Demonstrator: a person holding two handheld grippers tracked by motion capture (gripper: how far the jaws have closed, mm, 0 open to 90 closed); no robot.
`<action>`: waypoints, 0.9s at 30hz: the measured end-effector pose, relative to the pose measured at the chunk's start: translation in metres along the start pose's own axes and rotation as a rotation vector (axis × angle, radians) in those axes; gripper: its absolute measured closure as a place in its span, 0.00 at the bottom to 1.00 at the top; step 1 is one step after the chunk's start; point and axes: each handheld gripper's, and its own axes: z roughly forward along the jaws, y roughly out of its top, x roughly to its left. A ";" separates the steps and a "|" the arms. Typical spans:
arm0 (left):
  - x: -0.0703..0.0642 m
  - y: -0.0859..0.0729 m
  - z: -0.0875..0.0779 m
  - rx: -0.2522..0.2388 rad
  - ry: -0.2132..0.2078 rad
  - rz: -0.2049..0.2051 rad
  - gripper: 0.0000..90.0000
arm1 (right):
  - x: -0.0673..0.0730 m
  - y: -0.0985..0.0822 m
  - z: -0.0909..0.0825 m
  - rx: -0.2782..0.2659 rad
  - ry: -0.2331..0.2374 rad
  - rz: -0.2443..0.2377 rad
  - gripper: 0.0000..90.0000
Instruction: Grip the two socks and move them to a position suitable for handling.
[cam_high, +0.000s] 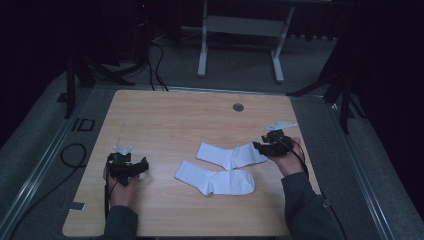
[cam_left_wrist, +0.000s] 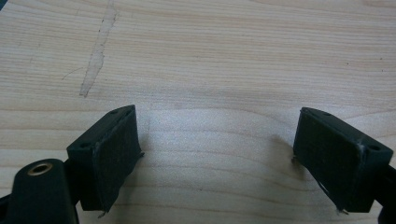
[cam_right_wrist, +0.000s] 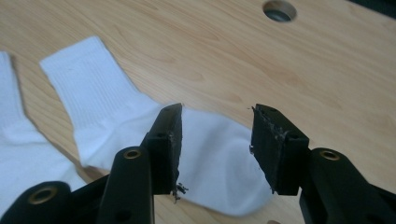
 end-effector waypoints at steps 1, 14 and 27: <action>0.000 0.000 0.000 0.000 0.000 0.000 0.16 | 0.003 0.002 0.001 0.000 0.004 -0.016 0.59; 0.000 0.000 0.000 0.000 0.000 0.000 0.16 | 0.026 -0.019 0.070 0.173 0.019 -0.126 0.93; 0.000 0.000 0.000 0.000 0.000 0.000 0.16 | 0.013 -0.036 0.064 0.167 -0.028 -0.049 0.91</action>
